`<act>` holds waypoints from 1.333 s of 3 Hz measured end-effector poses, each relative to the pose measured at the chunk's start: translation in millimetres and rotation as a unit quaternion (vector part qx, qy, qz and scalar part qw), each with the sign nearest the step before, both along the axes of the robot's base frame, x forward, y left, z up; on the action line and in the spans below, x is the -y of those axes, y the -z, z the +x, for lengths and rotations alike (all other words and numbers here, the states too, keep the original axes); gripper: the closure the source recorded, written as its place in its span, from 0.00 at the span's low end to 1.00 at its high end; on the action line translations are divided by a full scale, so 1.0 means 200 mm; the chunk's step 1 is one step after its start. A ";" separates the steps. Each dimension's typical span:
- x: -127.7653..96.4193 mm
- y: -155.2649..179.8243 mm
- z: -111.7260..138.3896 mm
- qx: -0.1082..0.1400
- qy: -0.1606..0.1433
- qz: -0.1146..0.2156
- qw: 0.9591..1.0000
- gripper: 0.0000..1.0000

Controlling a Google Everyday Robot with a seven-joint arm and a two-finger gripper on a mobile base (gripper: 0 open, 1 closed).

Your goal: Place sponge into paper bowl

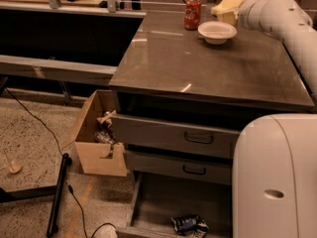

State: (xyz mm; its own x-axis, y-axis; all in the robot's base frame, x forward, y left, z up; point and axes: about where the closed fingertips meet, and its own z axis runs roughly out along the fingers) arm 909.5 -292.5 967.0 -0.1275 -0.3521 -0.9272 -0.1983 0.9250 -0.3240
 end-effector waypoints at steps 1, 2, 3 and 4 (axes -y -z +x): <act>-0.01 0.06 0.04 -0.014 -0.002 0.004 1.000 0.64; -0.03 0.09 0.07 -0.022 -0.009 0.004 1.000 0.41; -0.07 0.10 0.08 -0.024 -0.019 -0.001 1.000 0.18; -0.09 0.07 0.06 -0.025 -0.028 -0.012 0.999 0.00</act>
Offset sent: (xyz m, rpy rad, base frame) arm 0.0226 0.0040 -0.0179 0.0049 0.0586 0.0306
